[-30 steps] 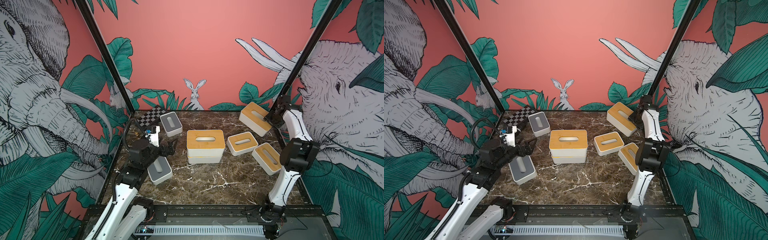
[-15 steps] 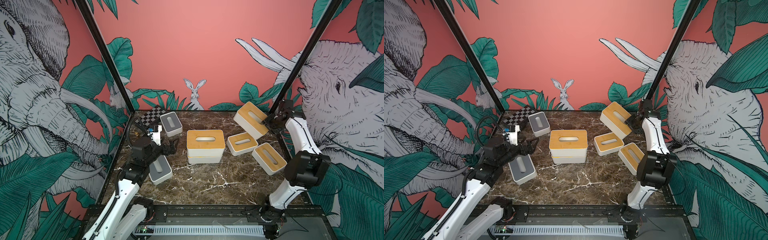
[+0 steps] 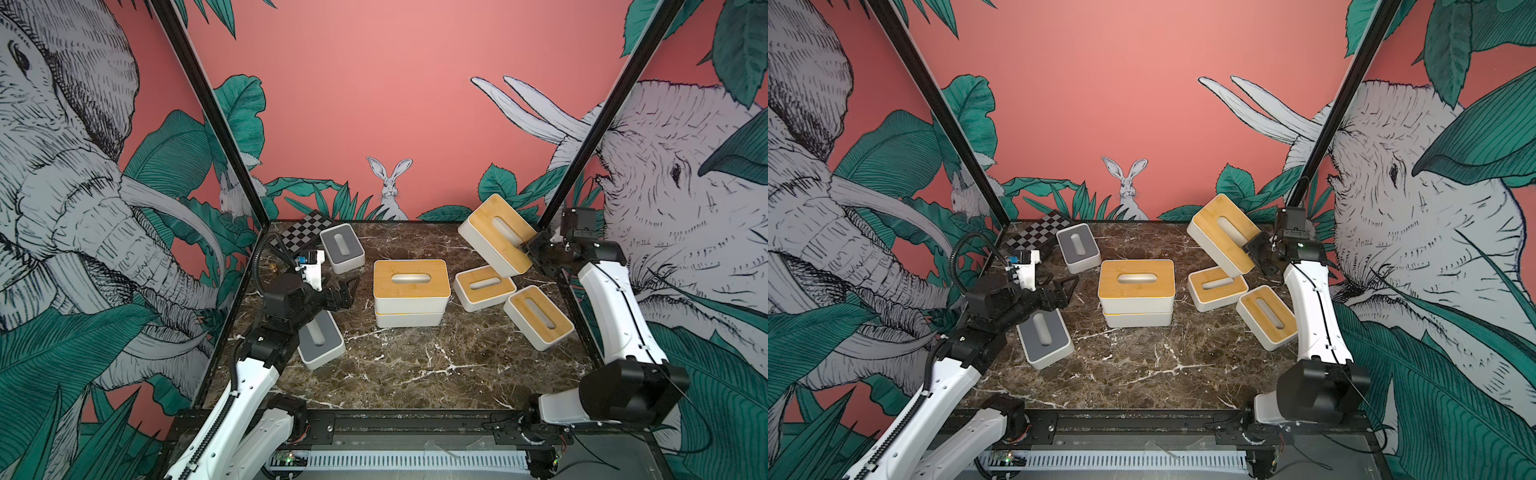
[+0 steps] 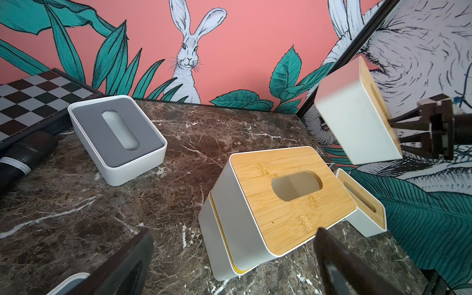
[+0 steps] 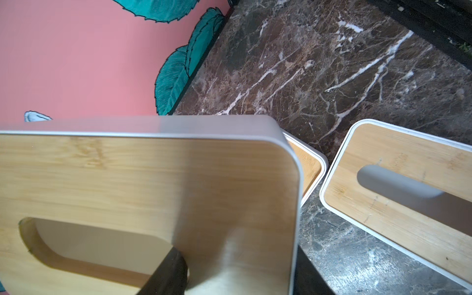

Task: Stack the tissue boxes
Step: Place the tissue box at the tissue box.

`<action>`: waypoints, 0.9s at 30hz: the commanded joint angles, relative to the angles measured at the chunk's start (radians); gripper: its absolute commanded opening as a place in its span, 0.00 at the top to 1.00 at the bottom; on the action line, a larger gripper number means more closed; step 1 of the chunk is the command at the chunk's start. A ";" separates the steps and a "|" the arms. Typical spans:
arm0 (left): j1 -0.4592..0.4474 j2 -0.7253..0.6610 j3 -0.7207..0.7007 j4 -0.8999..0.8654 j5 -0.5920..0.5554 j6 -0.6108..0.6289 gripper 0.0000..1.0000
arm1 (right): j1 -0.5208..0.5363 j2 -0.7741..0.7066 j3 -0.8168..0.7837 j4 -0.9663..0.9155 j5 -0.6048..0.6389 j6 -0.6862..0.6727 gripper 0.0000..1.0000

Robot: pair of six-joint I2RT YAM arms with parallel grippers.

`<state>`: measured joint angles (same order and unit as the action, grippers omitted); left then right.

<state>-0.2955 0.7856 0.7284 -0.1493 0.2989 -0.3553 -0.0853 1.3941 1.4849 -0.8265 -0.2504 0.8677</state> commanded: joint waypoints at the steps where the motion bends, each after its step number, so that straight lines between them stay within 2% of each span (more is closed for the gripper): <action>1: -0.001 -0.005 0.004 0.036 0.020 -0.017 0.00 | 0.040 -0.077 0.011 0.058 -0.022 0.025 0.80; 7: -0.002 -0.009 0.017 0.031 0.023 -0.024 0.00 | 0.091 -0.130 0.083 -0.022 -0.006 -0.007 0.80; 13: -0.002 -0.014 0.043 0.011 0.027 -0.026 0.00 | 0.190 -0.123 0.194 -0.129 0.035 -0.071 0.80; 21: -0.002 -0.012 0.046 0.020 0.030 -0.050 0.00 | 0.305 -0.021 0.424 -0.364 0.062 -0.172 0.81; 27: -0.001 0.009 0.076 0.036 0.073 -0.083 0.00 | 0.410 0.082 0.611 -0.514 0.098 -0.221 0.81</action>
<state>-0.2955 0.7883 0.7589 -0.1448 0.3374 -0.4141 0.2848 1.4551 2.0098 -1.2953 -0.1673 0.6846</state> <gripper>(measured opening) 0.994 0.523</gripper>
